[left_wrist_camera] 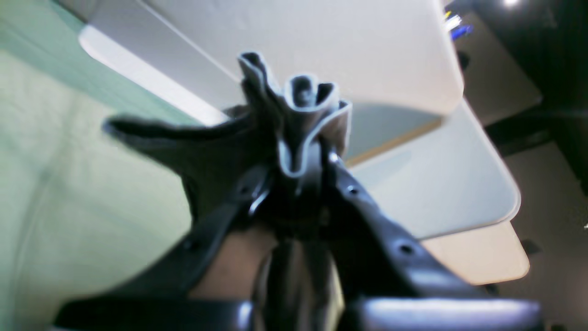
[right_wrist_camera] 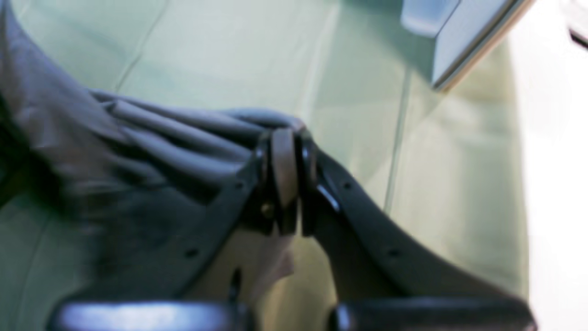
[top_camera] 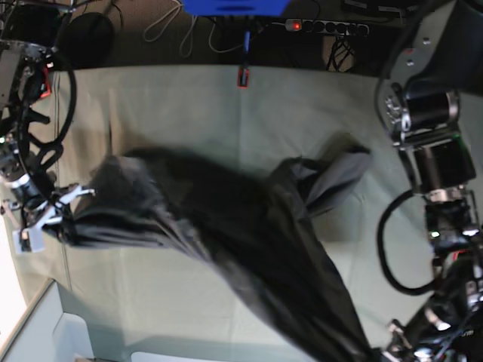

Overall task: Layout the t-shirt on the table in an organized manner, then fold the t-shirt properly
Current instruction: 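Lift the shirt high with both grippers and fling it onto the table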

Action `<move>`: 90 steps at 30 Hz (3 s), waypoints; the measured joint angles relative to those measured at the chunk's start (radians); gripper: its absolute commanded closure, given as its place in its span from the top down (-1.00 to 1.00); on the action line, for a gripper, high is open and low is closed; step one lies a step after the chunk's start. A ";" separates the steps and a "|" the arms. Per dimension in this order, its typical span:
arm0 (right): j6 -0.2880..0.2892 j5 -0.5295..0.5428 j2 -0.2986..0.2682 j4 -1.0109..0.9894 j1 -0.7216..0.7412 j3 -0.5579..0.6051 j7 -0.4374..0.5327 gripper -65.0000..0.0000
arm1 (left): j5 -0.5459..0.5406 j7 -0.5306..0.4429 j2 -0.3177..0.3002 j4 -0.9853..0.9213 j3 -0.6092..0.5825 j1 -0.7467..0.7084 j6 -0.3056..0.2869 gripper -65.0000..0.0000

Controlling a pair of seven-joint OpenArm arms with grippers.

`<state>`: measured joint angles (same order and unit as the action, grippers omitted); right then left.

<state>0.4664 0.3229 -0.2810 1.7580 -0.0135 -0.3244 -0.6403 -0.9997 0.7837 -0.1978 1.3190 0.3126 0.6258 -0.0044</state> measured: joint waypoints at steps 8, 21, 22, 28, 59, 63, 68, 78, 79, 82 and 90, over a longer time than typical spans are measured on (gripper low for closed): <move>0.000 0.003 -0.034 0.000 0.098 -0.024 0.005 -1.00 | -0.135 0.000 -0.153 0.003 0.160 -0.175 0.000 -0.99; 0.001 0.016 0.035 0.073 0.055 -0.022 0.001 -1.00 | -0.213 0.020 -0.171 0.111 0.414 -0.502 -0.006 -0.99; 0.001 0.015 0.035 0.093 0.054 -0.021 0.000 -1.00 | -0.215 0.016 -0.173 0.131 0.423 -0.504 -0.007 -0.99; 0.000 0.007 0.031 0.223 0.099 -0.020 0.010 -1.00 | -0.222 0.008 -0.174 0.171 0.420 -0.491 -0.010 -0.99; -0.003 -0.011 -0.117 -0.220 0.743 -0.020 0.001 -1.00 | -0.219 -0.024 -0.060 -0.480 0.181 0.300 0.000 -0.99; -0.001 -0.012 -0.115 -0.160 0.632 -0.022 0.020 -1.00 | -0.224 -0.029 -0.063 -0.472 0.180 0.245 -0.003 -0.99; -0.011 -0.024 -0.021 -0.049 0.360 -0.029 -0.007 -1.00 | -0.223 -0.027 -0.059 -0.469 0.188 0.043 0.001 -0.99; -0.007 -0.018 0.146 0.064 -0.140 -0.024 0.121 -1.00 | -0.298 -0.015 -0.085 -0.472 0.185 -0.287 -0.006 -0.98; -0.009 -0.017 0.148 0.063 -0.173 -0.021 0.137 -1.00 | -0.321 -0.020 -0.096 -0.472 0.183 -0.310 -0.010 -0.98; -0.010 -0.026 0.148 0.061 -0.249 0.006 0.156 -1.00 | -0.367 -0.026 -0.122 -0.472 0.181 -0.359 -0.014 -0.79; -0.010 -0.019 0.130 0.064 -0.310 0.023 0.158 -0.80 | -0.399 0.183 -0.123 -0.466 0.188 -0.402 -0.018 0.54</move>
<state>0.4564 0.3038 -0.1505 1.8217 -0.3233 -0.3016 -0.4828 -1.3987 0.9668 -0.3210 0.8532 0.5003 0.2237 -0.0227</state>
